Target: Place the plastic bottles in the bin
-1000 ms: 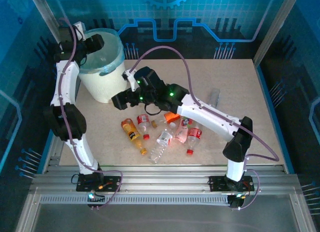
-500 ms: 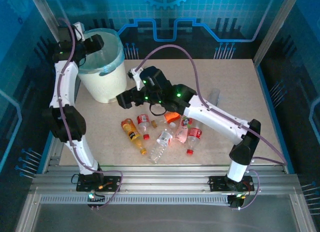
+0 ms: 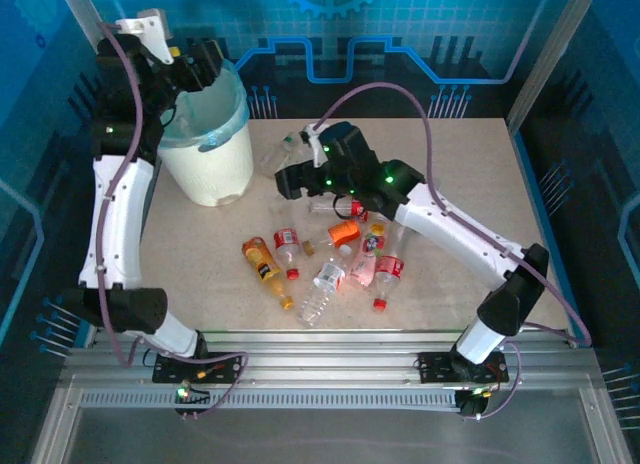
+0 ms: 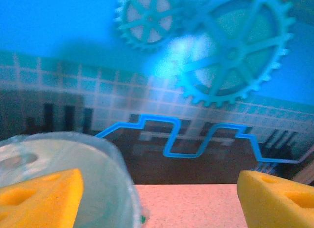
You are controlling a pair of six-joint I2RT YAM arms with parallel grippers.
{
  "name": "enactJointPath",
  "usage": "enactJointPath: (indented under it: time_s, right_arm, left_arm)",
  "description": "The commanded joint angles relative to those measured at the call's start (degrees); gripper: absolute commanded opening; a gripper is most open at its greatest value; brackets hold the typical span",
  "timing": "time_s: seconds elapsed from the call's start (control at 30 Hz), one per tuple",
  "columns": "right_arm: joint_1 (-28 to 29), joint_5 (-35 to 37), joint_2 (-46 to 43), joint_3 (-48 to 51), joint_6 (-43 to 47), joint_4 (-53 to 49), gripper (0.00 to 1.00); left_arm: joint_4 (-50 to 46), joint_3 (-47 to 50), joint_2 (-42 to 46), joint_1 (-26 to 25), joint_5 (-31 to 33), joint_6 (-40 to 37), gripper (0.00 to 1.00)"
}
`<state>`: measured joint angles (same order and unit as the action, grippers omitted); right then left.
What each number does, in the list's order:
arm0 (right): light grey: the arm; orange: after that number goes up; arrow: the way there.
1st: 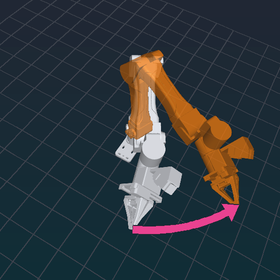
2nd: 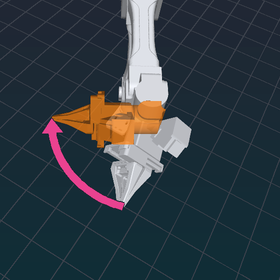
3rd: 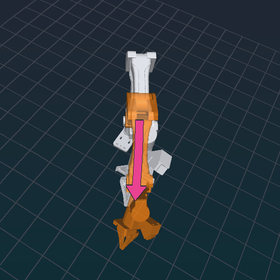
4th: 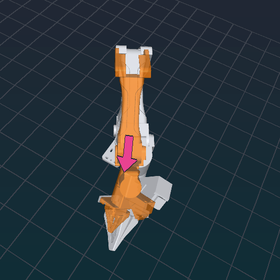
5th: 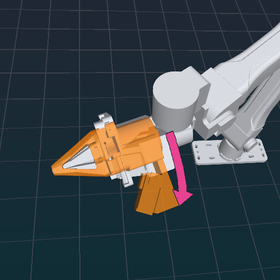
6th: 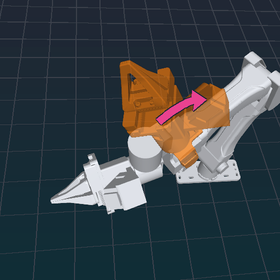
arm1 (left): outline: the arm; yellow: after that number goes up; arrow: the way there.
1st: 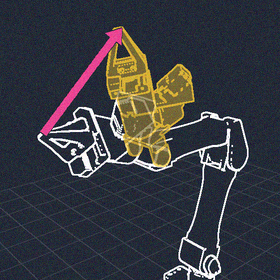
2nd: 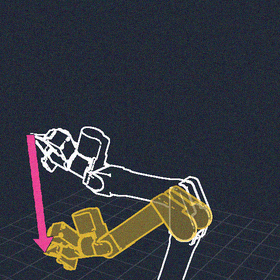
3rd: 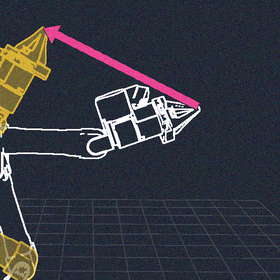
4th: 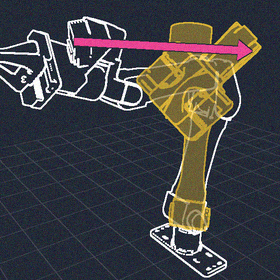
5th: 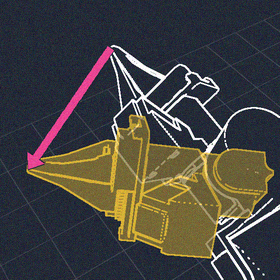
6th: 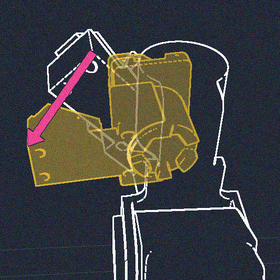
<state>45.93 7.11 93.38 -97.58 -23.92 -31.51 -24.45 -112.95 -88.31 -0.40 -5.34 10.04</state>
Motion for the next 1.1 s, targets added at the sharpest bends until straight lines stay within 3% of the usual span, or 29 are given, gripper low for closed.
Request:
enactJointPath:
  time_s: [0.0, 0.13, 0.33, 0.5, 0.67, 0.8, 1.07]
  right_arm:
    - [-1.98, 2.19, -4.93, 3.41, 0.35, -1.17, 0.94]
    - [-4.36, 5.45, -9.78, 9.69, 0.0, -2.29, 0.94]
    - [-8.85, 7.64, -19.07, 22.44, -2.4, -5.84, 0.93]
    - [-11.22, 7.22, -27.48, 33.72, -6.11, -9.7, 0.94]
    - [-11.74, 8.05, -33.05, 45.26, -9.17, -11.91, 0.95]
    - [-12.07, 5.77, -34.83, 52.49, -11.82, -11.39, 0.92]
    - [-12.36, 3.07, -31.78, 58.3, -13.71, -6.25, 0.86]
  left_arm:
    - [2.02, 2.67, 3.26, -5.42, 3.32, -5.16, 0.83]
    - [1.7, 5.43, 5.74, -14.06, 5.63, -8.86, 0.83]
    - [2.07, 11.28, 6.4, -31.13, 13.5, -17.47, 0.83]
    - [3.8, 20.16, 5.79, -41.94, 13.41, -11.05, 0.83]
    - [8.71, 29.74, 4.04, -52.49, 13.2, -10.75, 0.84]
    - [7.15, 30.68, 1.09, -55.66, 10.92, -7.45, 0.85]
    - [7.65, 35.44, 0.98, -56.72, 8.59, -1.65, 0.85]
